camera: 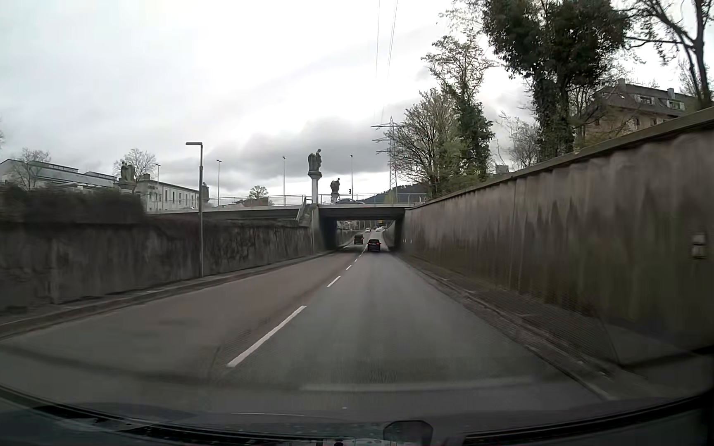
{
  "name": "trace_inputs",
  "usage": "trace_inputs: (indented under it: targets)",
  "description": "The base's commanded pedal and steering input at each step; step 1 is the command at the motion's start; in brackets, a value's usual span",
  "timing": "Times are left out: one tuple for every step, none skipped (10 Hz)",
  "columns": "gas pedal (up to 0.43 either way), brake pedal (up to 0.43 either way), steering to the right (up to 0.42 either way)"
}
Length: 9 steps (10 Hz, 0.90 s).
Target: Follow the waypoints while adhering to traffic rules and regulations
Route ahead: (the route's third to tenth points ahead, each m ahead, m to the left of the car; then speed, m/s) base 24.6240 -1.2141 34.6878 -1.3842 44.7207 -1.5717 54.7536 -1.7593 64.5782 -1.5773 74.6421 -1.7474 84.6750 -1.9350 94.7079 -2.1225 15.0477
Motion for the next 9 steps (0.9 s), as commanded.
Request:
trace_inputs:
  targets:
    - [0.067, 0.000, 0.002]
    - [0.067, 0.000, 0.002]
    - [0.067, 0.000, 0.002]
    - [0.067, 0.000, 0.002]
    - [0.067, 0.000, 0.002]
    - [0.067, 0.000, 0.002]
    - [0.067, 0.000, 0.002]
    - [0.067, 0.000, 0.002]
    - [0.067, 0.000, 0.002]
